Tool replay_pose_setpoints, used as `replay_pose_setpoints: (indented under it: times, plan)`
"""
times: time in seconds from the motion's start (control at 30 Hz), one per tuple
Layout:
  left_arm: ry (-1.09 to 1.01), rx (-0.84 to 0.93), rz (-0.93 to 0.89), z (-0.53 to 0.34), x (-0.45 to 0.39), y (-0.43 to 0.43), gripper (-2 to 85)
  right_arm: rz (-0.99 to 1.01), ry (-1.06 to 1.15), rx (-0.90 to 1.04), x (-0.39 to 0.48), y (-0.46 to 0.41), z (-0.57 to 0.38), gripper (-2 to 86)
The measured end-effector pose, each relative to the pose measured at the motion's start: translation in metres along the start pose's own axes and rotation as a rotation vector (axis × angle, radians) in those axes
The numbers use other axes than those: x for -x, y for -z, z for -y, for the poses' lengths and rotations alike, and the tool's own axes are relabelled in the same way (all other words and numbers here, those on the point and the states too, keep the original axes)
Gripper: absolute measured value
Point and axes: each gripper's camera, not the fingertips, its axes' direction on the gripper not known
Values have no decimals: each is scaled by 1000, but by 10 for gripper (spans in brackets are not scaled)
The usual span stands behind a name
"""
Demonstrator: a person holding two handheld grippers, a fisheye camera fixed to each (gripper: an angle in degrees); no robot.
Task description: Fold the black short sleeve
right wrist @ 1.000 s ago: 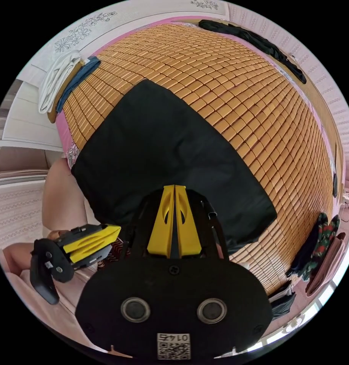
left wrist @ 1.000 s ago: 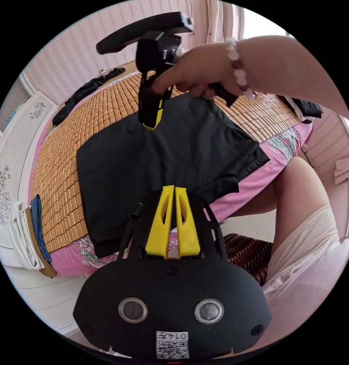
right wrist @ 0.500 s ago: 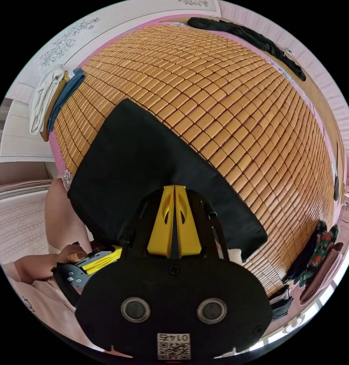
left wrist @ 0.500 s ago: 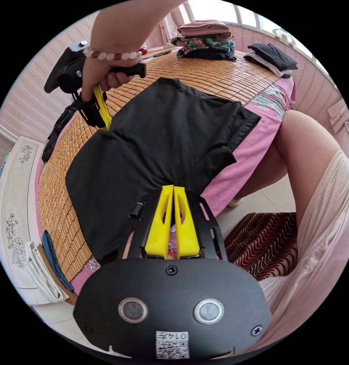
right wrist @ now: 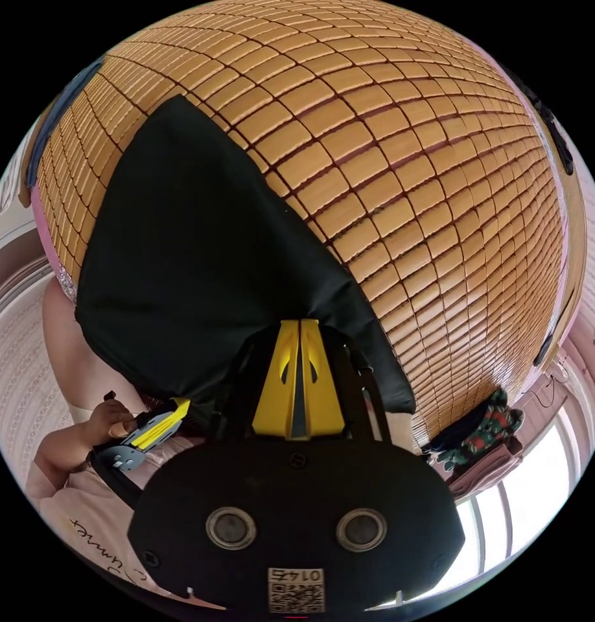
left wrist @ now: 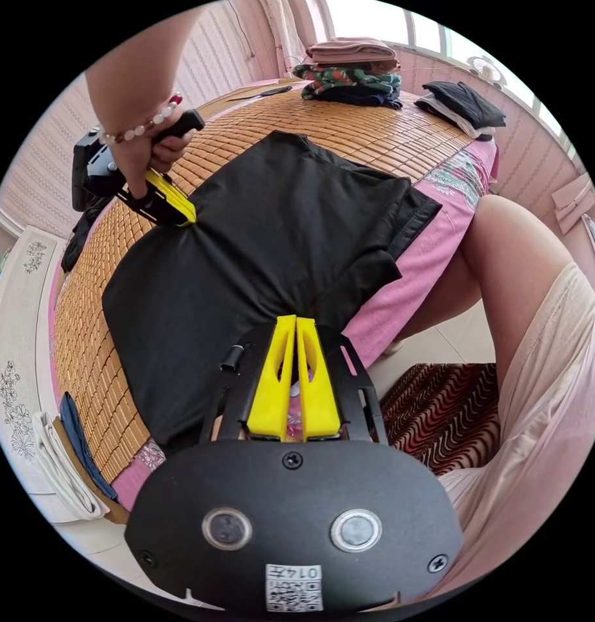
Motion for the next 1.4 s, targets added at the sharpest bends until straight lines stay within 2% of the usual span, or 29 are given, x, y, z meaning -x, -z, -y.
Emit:
replay_pose_setpoints:
  times: [0.17,0.3,0.5,0.57,0.63,0.7,0.8,0.87,0.93,1.0,1.17,1.27,1.4]
  plan:
    - [25,24,-64,0,17,1,-10,-42,-8,-16,26,6,-7,-7]
    - [-3,-6,-26,-9,13,12,-10,-83,7,-61,51,28,-39,-9]
    - [26,-249,4,-42,1,82,-10,-271,67,-331,125,76,-172,-9]
    - [64,-321,-24,-53,-1,109,-9,-294,45,-554,147,95,-248,-9]
    - [88,-321,-67,-58,-2,124,-8,-277,-25,-809,169,120,-358,-8]
    - [106,-337,-96,-66,-4,138,-8,-299,-48,-863,187,134,-422,-6]
    - [105,-356,-94,-75,-13,156,-8,-487,28,-803,226,145,-489,-2]
    - [99,-359,-102,-76,-19,162,-8,-678,-23,-786,243,144,-516,-7]
    - [96,-354,-101,-74,-24,165,-7,-956,-121,-825,260,138,-546,-8]
    - [94,-342,-97,-70,-28,166,-7,-1050,-167,-869,264,138,-568,-9]
    - [74,-341,-92,-61,-46,162,3,-889,-207,-855,235,146,-612,-9]
    - [42,-330,-65,-49,-59,149,32,-812,-271,-772,199,125,-626,-7]
    - [-23,-316,-21,-26,-75,130,76,-353,-401,-630,106,59,-657,18]
